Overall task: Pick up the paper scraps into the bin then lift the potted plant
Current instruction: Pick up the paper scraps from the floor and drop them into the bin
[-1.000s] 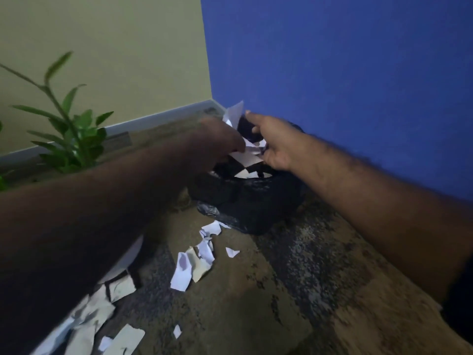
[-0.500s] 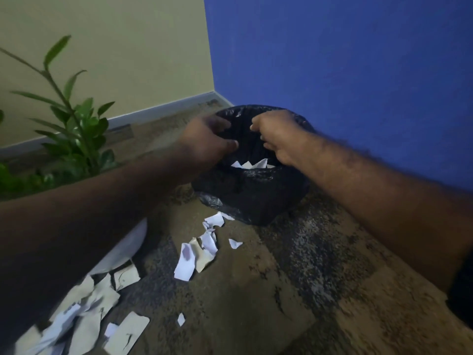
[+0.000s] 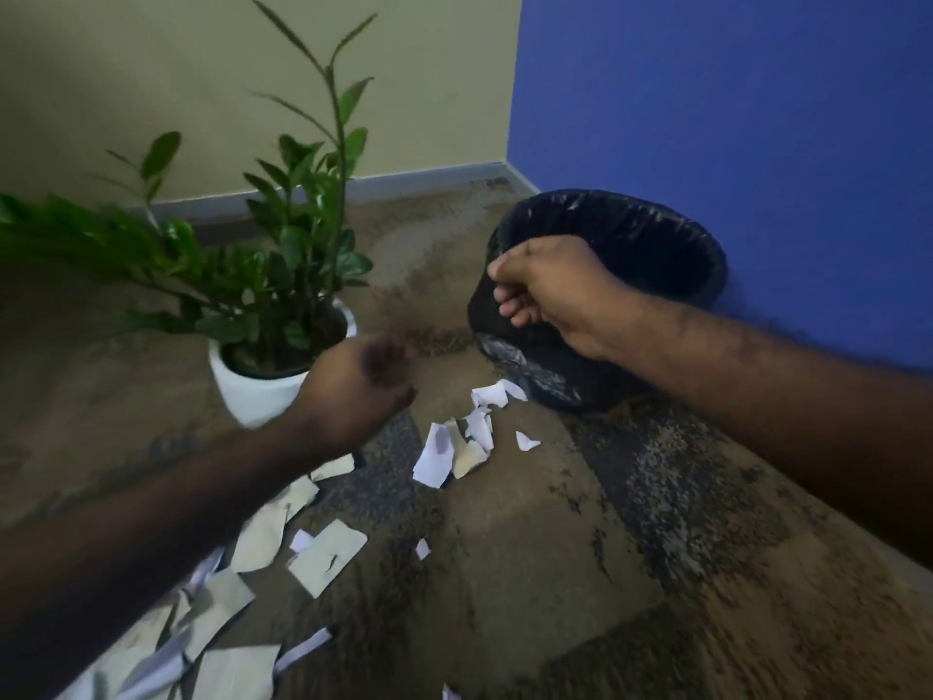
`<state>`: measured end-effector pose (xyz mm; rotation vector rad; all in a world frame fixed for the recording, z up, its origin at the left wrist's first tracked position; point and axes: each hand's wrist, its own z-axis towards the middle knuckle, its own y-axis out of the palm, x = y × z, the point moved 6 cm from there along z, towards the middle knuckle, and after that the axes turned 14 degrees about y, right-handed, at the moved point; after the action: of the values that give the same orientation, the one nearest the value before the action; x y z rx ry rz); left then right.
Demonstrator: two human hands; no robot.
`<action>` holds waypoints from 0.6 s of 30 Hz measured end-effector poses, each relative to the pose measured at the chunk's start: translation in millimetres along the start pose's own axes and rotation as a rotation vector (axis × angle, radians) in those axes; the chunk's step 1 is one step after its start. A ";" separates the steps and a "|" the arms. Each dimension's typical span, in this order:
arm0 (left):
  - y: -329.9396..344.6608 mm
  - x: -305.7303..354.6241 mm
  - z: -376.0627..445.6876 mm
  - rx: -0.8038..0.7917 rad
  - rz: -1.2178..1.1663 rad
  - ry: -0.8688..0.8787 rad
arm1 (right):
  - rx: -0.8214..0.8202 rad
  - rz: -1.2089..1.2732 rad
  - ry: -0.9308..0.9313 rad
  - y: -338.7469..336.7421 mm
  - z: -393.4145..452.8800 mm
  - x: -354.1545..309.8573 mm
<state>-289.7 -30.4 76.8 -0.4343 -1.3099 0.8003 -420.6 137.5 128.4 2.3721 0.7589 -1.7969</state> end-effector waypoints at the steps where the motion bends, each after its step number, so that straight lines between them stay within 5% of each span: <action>1: 2.8 -12.2 -11.5 0.006 -0.017 -0.024 | -0.015 -0.014 0.005 8.0 -1.4 4.7; 7: 29.5 -73.0 -78.6 -0.164 0.045 -0.135 | -0.082 -0.283 0.093 49.1 -2.7 68.6; 13: 85.7 -76.8 -122.6 -0.522 0.026 -0.105 | -0.220 -0.896 -0.039 70.8 -13.4 140.7; 18: 137.6 -40.6 -165.0 -0.831 0.074 0.154 | -0.483 -1.059 -0.133 91.2 -43.5 179.4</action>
<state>-170.7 56.3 -84.9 -1.1804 -1.4468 0.2350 -308.7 133.6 -44.4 1.5643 2.3793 -1.6370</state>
